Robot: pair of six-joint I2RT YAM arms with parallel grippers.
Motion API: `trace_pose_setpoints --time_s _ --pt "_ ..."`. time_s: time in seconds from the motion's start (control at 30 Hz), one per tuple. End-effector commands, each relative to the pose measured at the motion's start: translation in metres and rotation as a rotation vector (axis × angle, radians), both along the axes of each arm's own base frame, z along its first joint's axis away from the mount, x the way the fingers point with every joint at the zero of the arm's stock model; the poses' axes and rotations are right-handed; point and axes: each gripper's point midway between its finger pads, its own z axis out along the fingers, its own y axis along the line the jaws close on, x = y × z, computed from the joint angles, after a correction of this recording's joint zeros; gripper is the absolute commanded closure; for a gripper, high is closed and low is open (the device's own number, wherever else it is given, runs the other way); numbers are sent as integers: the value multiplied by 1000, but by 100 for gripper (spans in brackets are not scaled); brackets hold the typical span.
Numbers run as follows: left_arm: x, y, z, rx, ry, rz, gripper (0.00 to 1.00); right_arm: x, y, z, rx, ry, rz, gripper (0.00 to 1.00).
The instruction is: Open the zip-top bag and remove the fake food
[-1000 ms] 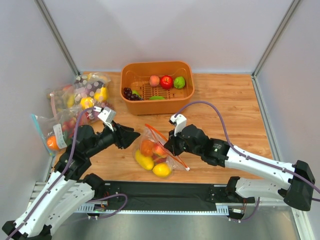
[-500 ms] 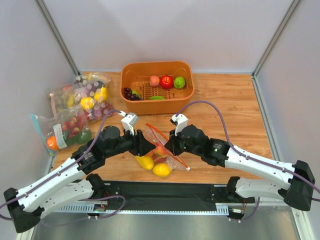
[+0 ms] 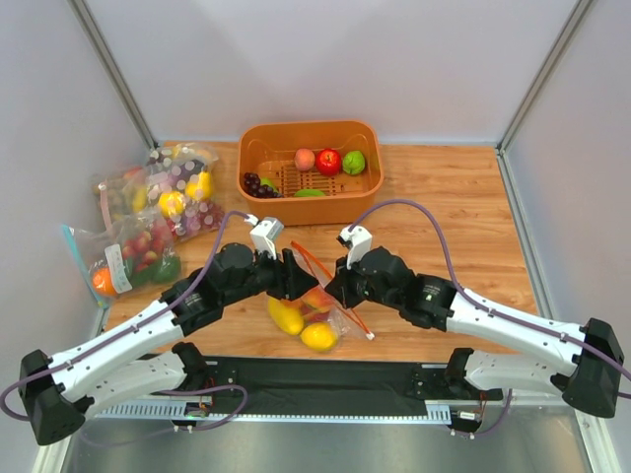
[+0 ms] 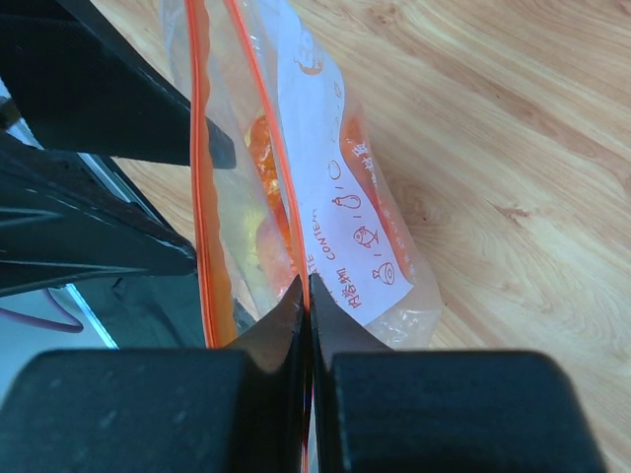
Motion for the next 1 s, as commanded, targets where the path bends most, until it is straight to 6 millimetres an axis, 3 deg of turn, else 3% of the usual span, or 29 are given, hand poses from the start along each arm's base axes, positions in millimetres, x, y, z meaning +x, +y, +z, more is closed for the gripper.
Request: trace_pose_setpoints --time_s 0.0,0.13,0.57,0.67,0.7,0.77,0.8,0.9,0.97 --pt "2 -6 20 -95 -36 13 40 -6 0 0 8 3 18 100" --pt "6 -2 22 -94 -50 41 39 -7 2 -1 6 3 23 100" --pt "16 -8 -16 34 32 62 39 -15 14 -1 -3 -7 68 100" --pt "15 -10 -20 28 31 52 49 -15 13 0 -1 -8 66 100" --pt "15 -10 -20 22 30 48 62 -15 13 0 0 -10 65 100" --pt "13 -13 -20 12 29 35 72 -15 12 1 -1 -11 58 100" --pt "13 -13 -21 13 29 30 83 -14 11 1 -4 -11 52 100" --pt "12 -14 -15 0 16 20 96 -9 6 4 -21 -20 20 100" --pt "11 -13 -8 -3 -3 13 100 -4 -2 6 -49 -27 -29 100"
